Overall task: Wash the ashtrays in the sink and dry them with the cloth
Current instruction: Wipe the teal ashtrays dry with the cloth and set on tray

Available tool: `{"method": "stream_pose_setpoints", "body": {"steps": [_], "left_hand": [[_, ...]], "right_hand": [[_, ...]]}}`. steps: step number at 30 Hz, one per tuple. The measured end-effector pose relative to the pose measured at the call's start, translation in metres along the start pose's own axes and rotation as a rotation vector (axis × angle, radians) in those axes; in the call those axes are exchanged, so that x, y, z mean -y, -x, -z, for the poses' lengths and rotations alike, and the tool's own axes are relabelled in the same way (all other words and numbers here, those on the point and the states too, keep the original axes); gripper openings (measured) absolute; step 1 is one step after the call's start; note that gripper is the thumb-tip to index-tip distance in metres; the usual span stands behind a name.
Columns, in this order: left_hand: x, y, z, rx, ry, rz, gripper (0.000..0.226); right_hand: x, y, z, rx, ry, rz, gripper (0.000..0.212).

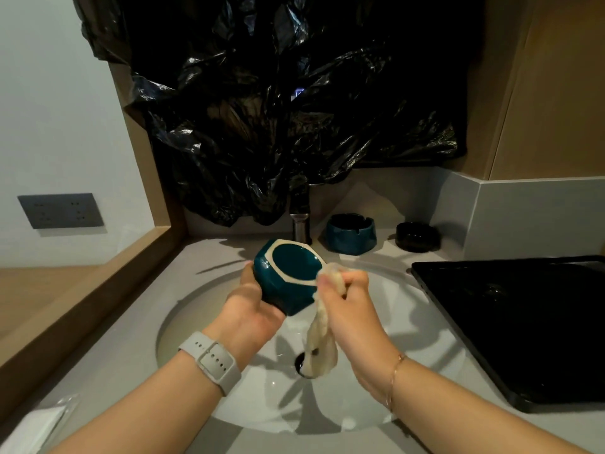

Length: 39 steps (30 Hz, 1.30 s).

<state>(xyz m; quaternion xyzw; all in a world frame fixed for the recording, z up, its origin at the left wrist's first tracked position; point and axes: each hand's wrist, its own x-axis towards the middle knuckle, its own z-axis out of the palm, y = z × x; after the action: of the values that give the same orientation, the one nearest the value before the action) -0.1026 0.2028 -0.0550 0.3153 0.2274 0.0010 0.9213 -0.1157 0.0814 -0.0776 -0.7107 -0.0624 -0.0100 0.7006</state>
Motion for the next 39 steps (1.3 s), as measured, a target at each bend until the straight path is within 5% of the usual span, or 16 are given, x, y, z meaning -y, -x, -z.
{"method": "stream_pose_setpoints", "body": {"steps": [7,10,13,18,21,25,31,35,39], "left_hand": [[-0.007,-0.005,0.007,0.011,0.055,0.080,0.049],[0.010,0.011,-0.002,0.079,-0.024,0.081,0.032],[0.019,0.015,-0.002,0.115,-0.019,0.155,0.021],[-0.006,0.006,0.006,-0.059,-0.007,0.130,0.039],[-0.012,-0.002,0.004,-0.058,-0.016,0.027,0.046],[-0.008,0.005,0.000,-0.048,-0.041,0.106,0.050],[-0.026,0.010,0.005,-0.057,-0.033,0.077,0.033],[-0.020,0.014,0.000,0.010,-0.240,-0.031,0.033],[-0.012,0.008,0.001,-0.046,-0.731,-0.341,0.043]], "right_hand": [[-0.014,-0.009,0.005,0.134,0.555,0.603,0.017],[-0.002,-0.020,0.004,0.093,0.721,0.844,0.011],[0.004,-0.027,0.003,0.107,0.768,0.896,0.007],[-0.015,-0.027,0.028,0.365,0.965,0.847,0.010],[-0.009,-0.030,0.031,0.366,0.936,0.881,0.013],[-0.002,-0.021,0.016,0.380,0.917,1.009,0.007],[-0.014,-0.044,0.048,0.258,1.039,0.576,0.007],[-0.007,-0.053,0.049,0.003,0.383,0.207,0.017],[0.003,-0.047,0.051,-0.026,-0.118,0.036,0.016]]}}
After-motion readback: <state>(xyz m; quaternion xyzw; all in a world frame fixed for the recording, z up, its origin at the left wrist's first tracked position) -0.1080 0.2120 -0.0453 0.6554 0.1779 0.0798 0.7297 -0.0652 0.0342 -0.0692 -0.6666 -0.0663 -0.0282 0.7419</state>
